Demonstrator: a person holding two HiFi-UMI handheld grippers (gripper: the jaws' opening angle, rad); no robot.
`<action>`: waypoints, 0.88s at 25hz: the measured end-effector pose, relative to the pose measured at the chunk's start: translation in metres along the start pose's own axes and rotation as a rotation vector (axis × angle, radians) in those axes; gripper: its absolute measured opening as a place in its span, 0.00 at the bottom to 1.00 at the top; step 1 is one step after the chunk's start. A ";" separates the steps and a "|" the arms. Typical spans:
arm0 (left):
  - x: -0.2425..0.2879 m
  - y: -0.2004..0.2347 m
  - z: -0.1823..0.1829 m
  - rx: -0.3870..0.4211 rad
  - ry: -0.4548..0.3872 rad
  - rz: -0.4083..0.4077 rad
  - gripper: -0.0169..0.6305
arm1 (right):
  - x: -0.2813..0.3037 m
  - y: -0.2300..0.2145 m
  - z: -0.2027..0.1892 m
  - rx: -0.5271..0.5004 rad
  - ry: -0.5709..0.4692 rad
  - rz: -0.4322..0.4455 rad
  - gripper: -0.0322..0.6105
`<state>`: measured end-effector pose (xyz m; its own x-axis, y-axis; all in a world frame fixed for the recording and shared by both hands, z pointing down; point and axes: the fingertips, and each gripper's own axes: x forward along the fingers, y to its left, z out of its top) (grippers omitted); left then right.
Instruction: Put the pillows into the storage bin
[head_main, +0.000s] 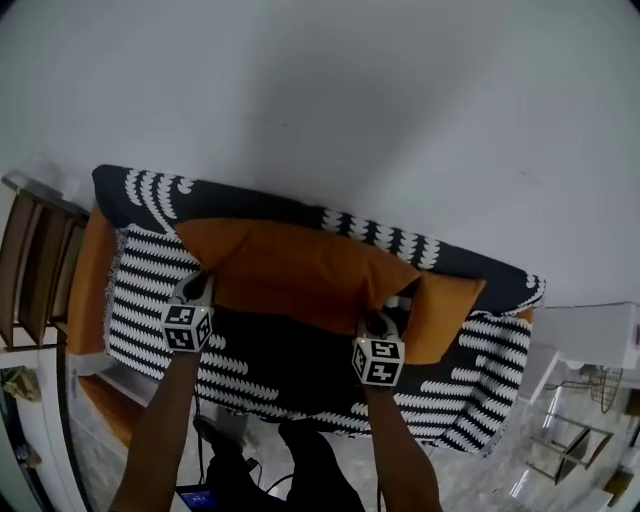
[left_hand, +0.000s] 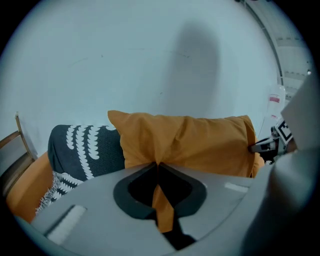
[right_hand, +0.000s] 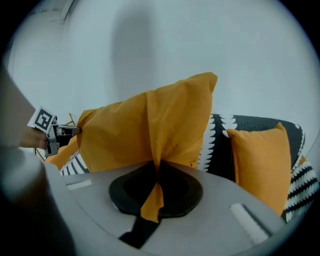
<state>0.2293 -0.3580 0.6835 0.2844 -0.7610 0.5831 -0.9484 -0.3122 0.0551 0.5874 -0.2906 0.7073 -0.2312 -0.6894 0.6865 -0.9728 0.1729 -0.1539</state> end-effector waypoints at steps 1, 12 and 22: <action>-0.007 0.005 0.000 -0.012 -0.009 0.012 0.04 | -0.004 0.006 0.006 -0.011 -0.013 0.005 0.09; -0.127 0.096 -0.026 -0.129 -0.072 0.156 0.04 | -0.027 0.128 0.055 -0.144 -0.083 0.116 0.08; -0.264 0.201 -0.054 -0.214 -0.149 0.325 0.04 | -0.035 0.286 0.090 -0.263 -0.128 0.260 0.08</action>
<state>-0.0435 -0.1894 0.5841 -0.0327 -0.8795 0.4748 -0.9954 0.0713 0.0636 0.3164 -0.2799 0.5755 -0.4852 -0.6783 0.5518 -0.8491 0.5163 -0.1119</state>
